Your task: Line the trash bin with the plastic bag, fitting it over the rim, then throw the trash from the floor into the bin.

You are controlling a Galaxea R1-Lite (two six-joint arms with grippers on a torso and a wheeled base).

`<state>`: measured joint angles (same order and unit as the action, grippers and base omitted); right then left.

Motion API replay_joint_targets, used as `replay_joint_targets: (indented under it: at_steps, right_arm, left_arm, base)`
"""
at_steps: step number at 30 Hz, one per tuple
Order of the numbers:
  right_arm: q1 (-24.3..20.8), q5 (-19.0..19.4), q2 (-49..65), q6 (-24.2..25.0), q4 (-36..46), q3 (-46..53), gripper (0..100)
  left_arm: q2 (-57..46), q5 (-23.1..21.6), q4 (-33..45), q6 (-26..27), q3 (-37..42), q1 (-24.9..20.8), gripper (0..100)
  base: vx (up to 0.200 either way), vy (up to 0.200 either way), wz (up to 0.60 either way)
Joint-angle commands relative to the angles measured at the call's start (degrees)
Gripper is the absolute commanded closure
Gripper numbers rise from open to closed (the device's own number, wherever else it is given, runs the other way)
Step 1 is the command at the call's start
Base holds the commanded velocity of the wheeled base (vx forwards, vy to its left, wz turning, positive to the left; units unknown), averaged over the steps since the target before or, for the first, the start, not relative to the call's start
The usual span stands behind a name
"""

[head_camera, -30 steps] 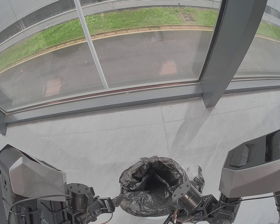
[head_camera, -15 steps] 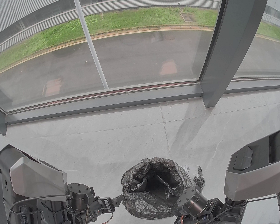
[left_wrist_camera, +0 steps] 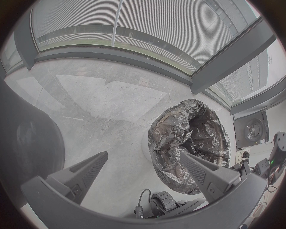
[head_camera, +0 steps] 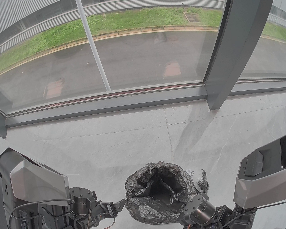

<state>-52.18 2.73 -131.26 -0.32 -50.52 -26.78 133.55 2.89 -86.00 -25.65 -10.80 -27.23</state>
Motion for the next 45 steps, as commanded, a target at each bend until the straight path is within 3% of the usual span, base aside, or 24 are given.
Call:
replay_joint_targets:
  at_steps: [1, 21, 32, 40, 45]
  right_arm:
    - [-0.73, 0.08, 1.0, 0.05, 0.77, 0.5, 0]
    - [-1.44, -0.27, -1.63, 2.25, 2.62, 0.15, 0]
    - [-0.38, -5.02, -2.6, 5.59, 0.07, 0.33, 0]
    - [0.14, -11.61, -2.86, 6.12, -1.16, 0.24, 0]
    - [0.5, -12.4, -3.04, 7.96, -1.07, 0.06, 0]
  left_arm:
    - [0.05, 0.01, -0.04, -0.02, -0.01, -0.01, 0]
    - [2.33, 0.01, -2.94, -0.02, 0.34, -0.01, 0]
    - [2.42, 0.01, -2.94, -0.02, 0.25, -0.01, 0]
    - [2.42, 0.01, -3.03, -0.02, 0.25, -0.01, 0]
    - [2.42, 0.01, -3.03, -0.02, 0.25, -0.1, 0]
  base:
    - [0.0, 0.0, 0.0]
    - [0.0, 0.0, 0.0]
    - [0.0, 0.0, 0.0]
    - [0.0, 0.0, 0.0]
    - [0.0, 0.0, 0.0]
